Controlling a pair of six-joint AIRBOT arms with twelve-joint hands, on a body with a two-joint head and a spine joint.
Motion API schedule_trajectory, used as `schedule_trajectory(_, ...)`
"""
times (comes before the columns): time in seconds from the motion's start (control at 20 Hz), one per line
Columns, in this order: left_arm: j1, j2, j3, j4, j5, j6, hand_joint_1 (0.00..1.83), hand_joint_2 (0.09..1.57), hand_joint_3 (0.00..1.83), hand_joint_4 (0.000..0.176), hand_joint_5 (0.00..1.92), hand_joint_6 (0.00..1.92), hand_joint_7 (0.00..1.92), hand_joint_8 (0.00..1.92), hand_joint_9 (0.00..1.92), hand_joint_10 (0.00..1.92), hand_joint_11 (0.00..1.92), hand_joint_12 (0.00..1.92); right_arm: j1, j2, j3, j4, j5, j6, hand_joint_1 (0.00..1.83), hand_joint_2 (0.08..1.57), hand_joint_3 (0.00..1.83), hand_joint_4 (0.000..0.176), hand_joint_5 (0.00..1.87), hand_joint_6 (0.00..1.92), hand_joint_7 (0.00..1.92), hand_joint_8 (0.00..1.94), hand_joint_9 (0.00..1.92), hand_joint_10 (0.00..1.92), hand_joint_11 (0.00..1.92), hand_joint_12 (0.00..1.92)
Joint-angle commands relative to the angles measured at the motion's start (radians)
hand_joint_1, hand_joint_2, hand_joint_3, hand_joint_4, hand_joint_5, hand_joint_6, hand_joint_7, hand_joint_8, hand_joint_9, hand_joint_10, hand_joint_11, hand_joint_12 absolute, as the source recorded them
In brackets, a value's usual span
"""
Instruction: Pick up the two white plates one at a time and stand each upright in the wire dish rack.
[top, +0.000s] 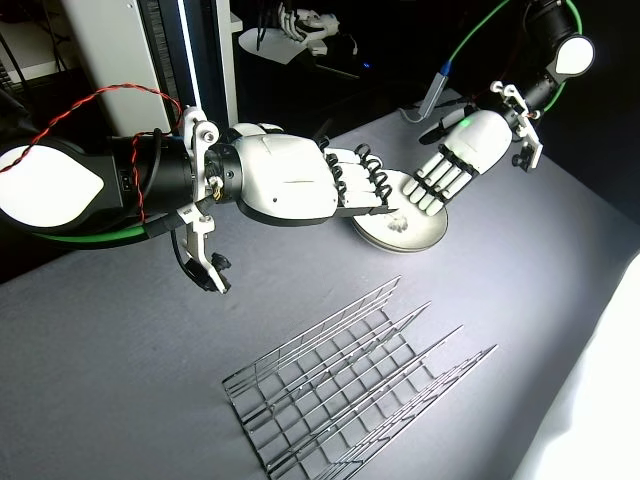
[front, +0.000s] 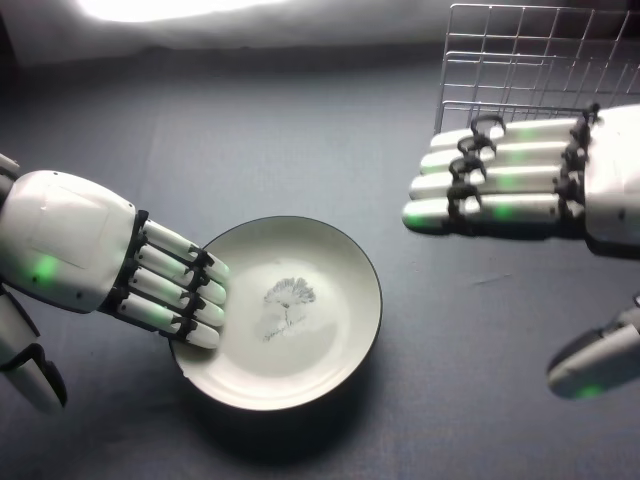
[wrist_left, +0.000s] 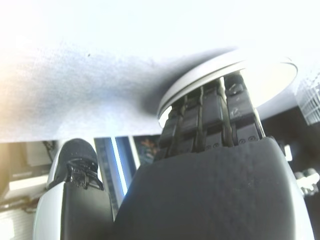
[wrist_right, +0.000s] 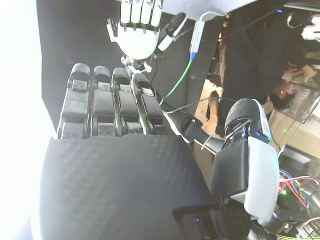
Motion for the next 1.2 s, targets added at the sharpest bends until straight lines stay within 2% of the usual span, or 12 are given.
schedule_trajectory(0.0, 0.006, -0.010, 0.000, -0.009, -0.022, -0.004, 0.00, 1.10, 0.00, 0.000, 0.10, 0.00, 0.12, 0.00, 0.10, 0.00, 0.00, 0.17, 0.009, 0.008, 0.006, 0.037, 0.107, 0.003, 0.00, 1.00, 0.00, 0.000, 0.00, 0.00, 0.00, 0.00, 0.00, 0.00, 0.00, 0.00)
schedule_trajectory(0.25, 0.015, -0.035, 0.003, -0.029, -0.007, -0.010, 0.00, 1.10, 0.00, 0.000, 0.07, 0.00, 0.07, 0.00, 0.06, 0.00, 0.00, 0.10, 0.052, 0.005, 0.028, -0.114, 0.103, 0.006, 0.00, 1.03, 0.01, 0.000, 0.00, 0.00, 0.00, 0.00, 0.00, 0.00, 0.00, 0.00)
schedule_trajectory(0.6, 0.026, -0.076, -0.011, -0.065, 0.035, -0.023, 0.00, 1.10, 0.00, 0.000, 0.09, 0.00, 0.09, 0.00, 0.08, 0.00, 0.00, 0.13, 0.085, 0.002, 0.032, -0.196, 0.068, 0.008, 0.00, 1.00, 0.00, 0.000, 0.00, 0.00, 0.00, 0.00, 0.00, 0.00, 0.00, 0.00)
schedule_trajectory(0.75, 0.020, -0.098, -0.011, -0.066, 0.041, -0.024, 0.00, 1.09, 0.00, 0.000, 0.08, 0.00, 0.09, 0.00, 0.08, 0.00, 0.00, 0.12, 0.093, 0.001, 0.036, -0.224, 0.063, 0.008, 0.06, 0.99, 0.00, 0.000, 0.00, 0.00, 0.00, 0.00, 0.00, 0.00, 0.00, 0.00)
schedule_trajectory(0.8, 0.015, -0.105, -0.011, -0.066, 0.044, -0.024, 0.00, 1.09, 0.00, 0.000, 0.07, 0.00, 0.08, 0.00, 0.08, 0.00, 0.00, 0.12, 0.094, -0.002, 0.039, -0.228, 0.060, 0.008, 0.23, 0.99, 0.00, 0.000, 0.00, 0.00, 0.00, 0.00, 0.00, 0.00, 0.00, 0.00)
schedule_trajectory(0.85, 0.014, -0.109, -0.011, -0.069, 0.047, -0.024, 0.00, 1.10, 0.00, 0.000, 0.08, 0.00, 0.09, 0.00, 0.08, 0.00, 0.00, 0.12, 0.094, -0.004, 0.041, -0.232, 0.060, 0.009, 0.55, 0.98, 0.00, 0.000, 0.00, 0.00, 0.00, 0.00, 0.00, 0.00, 0.00, 0.00)
schedule_trajectory(0.95, 0.012, -0.118, -0.011, -0.083, 0.053, -0.028, 0.00, 1.10, 0.00, 0.000, 0.08, 0.00, 0.09, 0.00, 0.07, 0.00, 0.00, 0.12, 0.094, -0.013, 0.051, -0.250, 0.060, 0.011, 0.95, 0.96, 0.00, 0.000, 0.01, 0.01, 0.03, 0.01, 0.04, 0.01, 0.07, 0.03)
schedule_trajectory(1.0, 0.010, -0.122, -0.010, -0.095, 0.057, -0.033, 0.00, 1.09, 0.00, 0.000, 0.08, 0.00, 0.09, 0.00, 0.07, 0.00, 0.00, 0.11, 0.094, -0.020, 0.060, -0.260, 0.058, 0.011, 1.04, 0.95, 0.01, 0.000, 0.06, 0.01, 0.07, 0.01, 0.08, 0.00, 0.01, 0.31)
schedule_trajectory(1.15, -0.001, -0.134, -0.009, -0.114, 0.064, -0.041, 0.00, 1.10, 0.00, 0.000, 0.08, 0.00, 0.09, 0.00, 0.09, 0.00, 0.00, 0.14, 0.094, -0.036, 0.074, -0.261, 0.048, 0.011, 1.17, 0.94, 0.01, 0.000, 0.09, 0.01, 0.07, 0.00, 0.09, 0.00, 0.00, 0.48)
